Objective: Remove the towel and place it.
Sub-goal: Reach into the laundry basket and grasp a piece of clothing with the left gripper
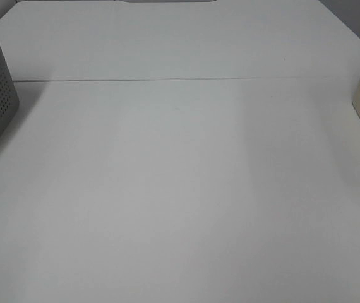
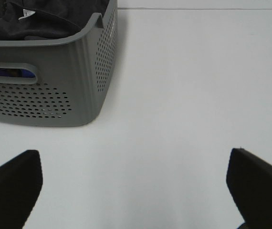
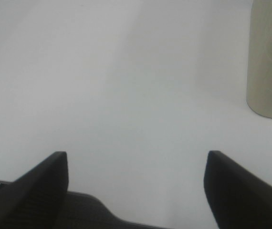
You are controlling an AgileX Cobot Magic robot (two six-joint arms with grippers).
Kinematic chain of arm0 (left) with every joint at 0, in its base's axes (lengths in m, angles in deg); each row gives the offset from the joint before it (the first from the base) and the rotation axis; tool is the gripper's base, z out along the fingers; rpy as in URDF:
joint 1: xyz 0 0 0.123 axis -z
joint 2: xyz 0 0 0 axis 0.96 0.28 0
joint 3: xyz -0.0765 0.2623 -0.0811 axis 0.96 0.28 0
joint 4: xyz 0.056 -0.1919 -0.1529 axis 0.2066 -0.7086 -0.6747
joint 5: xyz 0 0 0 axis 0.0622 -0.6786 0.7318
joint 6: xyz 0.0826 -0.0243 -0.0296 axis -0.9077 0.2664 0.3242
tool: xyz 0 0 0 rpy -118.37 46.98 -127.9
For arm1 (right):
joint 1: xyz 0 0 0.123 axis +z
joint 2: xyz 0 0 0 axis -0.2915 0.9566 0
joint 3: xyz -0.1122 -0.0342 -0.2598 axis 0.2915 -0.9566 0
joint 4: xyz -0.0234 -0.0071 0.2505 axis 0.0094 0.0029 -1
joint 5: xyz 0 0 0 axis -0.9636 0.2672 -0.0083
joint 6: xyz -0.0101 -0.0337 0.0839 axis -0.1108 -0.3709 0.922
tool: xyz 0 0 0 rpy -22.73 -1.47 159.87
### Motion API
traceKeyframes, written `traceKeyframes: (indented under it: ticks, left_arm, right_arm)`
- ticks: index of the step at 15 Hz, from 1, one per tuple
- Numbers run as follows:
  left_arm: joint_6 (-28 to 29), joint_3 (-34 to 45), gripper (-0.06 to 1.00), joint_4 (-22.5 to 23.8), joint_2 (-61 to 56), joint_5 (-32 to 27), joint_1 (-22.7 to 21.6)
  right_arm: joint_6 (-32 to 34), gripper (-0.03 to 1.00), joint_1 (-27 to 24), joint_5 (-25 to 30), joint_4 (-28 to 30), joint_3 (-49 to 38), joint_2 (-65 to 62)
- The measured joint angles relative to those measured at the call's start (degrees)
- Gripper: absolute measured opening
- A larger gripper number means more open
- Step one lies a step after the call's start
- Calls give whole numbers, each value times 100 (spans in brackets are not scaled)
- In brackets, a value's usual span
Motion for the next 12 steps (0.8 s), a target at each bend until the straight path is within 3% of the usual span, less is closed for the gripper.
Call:
traceKeyframes:
  ticks: [12]
  left_arm:
    - [0, 0, 99, 0, 0, 0, 0]
  right_arm:
    - [0, 76, 0, 0, 0, 0, 0]
